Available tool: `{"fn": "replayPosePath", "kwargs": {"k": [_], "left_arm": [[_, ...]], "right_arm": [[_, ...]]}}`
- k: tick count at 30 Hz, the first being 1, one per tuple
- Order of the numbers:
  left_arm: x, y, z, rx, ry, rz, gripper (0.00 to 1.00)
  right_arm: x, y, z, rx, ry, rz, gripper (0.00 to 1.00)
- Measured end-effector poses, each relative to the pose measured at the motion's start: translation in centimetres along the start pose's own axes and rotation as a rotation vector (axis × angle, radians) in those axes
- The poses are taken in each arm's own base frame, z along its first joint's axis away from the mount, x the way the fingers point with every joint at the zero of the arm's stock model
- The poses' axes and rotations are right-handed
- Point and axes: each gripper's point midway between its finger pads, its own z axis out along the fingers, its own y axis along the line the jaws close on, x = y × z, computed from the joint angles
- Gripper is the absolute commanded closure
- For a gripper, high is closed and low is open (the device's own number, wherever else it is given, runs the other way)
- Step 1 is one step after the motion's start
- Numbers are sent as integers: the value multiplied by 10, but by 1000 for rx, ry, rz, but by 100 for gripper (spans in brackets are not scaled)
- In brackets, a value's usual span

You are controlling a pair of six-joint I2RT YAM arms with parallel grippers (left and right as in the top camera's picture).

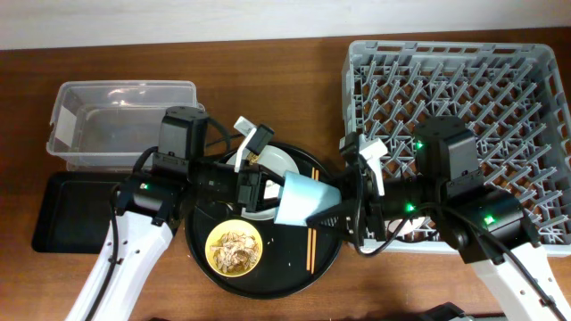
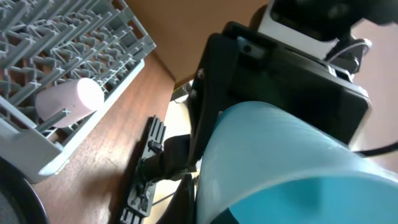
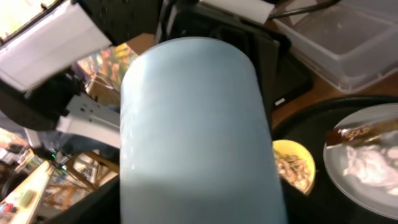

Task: Sort waste into correct bins and load items into the dishwasher rack
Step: 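Pass the blue cup to the right gripper and set it in the rack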

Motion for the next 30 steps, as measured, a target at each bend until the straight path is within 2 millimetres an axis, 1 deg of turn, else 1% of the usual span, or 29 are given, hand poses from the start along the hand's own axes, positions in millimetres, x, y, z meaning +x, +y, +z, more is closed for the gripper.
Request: {"fn": "replayPosePath", "kwargs": {"k": [1, 2, 3, 4, 6, 7, 9, 10, 11, 13, 14, 15, 17, 18, 20, 22, 23, 25, 26, 27, 28, 29, 30], "left_arm": [[0, -2, 0, 9, 2, 1, 56], [0, -2, 0, 10, 2, 2, 47], [0, 1, 0, -6, -2, -2, 44], [-1, 4, 0, -24, -6, -12, 42], [0, 13, -2, -75, -14, -41, 42], [0, 18, -3, -101, -19, -57, 41], [-1, 27, -6, -147, -32, -68, 40], [-1, 31, -7, -169, -36, -73, 38], [-1, 34, -7, -189, -39, -77, 36], [5, 44, -10, -245, -35, -124, 33], [8, 49, -11, -274, -33, -145, 33], [15, 60, -14, -341, -25, -193, 33], [22, 74, -20, -427, -20, -230, 33], [24, 80, -23, -467, -20, -241, 33], [26, 86, -26, -509, -20, -249, 33], [30, 91, -29, -542, -15, -264, 33], [34, 93, -31, -559, -6, -279, 33], [35, 94, -32, -572, -4, -283, 33], [35, 95, -32, -578, -6, -282, 33], [34, 96, -33, -583, -7, -281, 33], [34, 96, -33, -585, -7, -281, 33], [34, 97, -33, -586, -7, -280, 33], [34, 97, -33, -586, -7, -280, 33]], "right_arm": [[0, 1, 0, -4, 0, 3, 39], [0, 1, 0, -5, -1, 7, 38], [0, 1, -1, -7, -1, 9, 45], [0, 0, -5, 5, -10, 11, 46], [-1, -7, -24, 85, -52, 45, 47], [2, -12, -36, 146, -77, 77, 47], [11, -23, -62, 288, -125, 155, 47], [20, -33, -77, 389, -144, 212, 47], [26, -41, -87, 463, -154, 247, 47], [58, -74, -125, 752, -157, 432, 48], [78, -90, -148, 917, -148, 548, 48], [100, -104, -178, 1107, -146, 667, 48], [123, -120, -215, 1317, -143, 815, 48], [129, -126, -225, 1374, -136, 854, 48], [135, -139, -236, 1435, -111, 910, 48], [146, -179, -247, 1490, -41, 1015, 48], [147, -188, -249, 1495, -36, 1028, 47], [145, -207, -249, 1486, -40, 1036, 48], [150, -220, -246, 1469, -12, 1066, 48], [157, -224, -242, 1453, 22, 1100, 47], [166, -224, -238, 1438, 64, 1138, 43], [171, -224, -236, 1428, 90, 1161, 28], [175, -228, -234, 1421, 106, 1174, 0]]}}
